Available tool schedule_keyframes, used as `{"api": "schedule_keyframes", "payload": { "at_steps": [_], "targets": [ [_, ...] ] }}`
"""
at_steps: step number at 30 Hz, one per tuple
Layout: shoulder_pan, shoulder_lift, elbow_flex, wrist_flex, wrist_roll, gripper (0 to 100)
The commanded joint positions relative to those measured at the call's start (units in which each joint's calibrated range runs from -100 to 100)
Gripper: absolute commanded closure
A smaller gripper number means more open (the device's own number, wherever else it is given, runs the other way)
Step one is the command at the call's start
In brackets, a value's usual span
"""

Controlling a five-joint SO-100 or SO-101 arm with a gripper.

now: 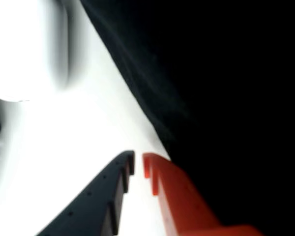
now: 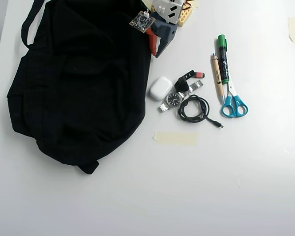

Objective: Put the usbc cable into the black bag

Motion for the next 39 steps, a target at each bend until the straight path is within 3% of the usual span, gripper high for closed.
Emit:
{"api": "schedule_keyframes", "payload": {
  "at_steps": [1, 39],
  "targets": [
    [0.19, -1.00, 0.73, 1.24, -0.29, 98],
    [0.41, -1.00, 0.73, 1.24, -0.14, 98]
  ]
}}
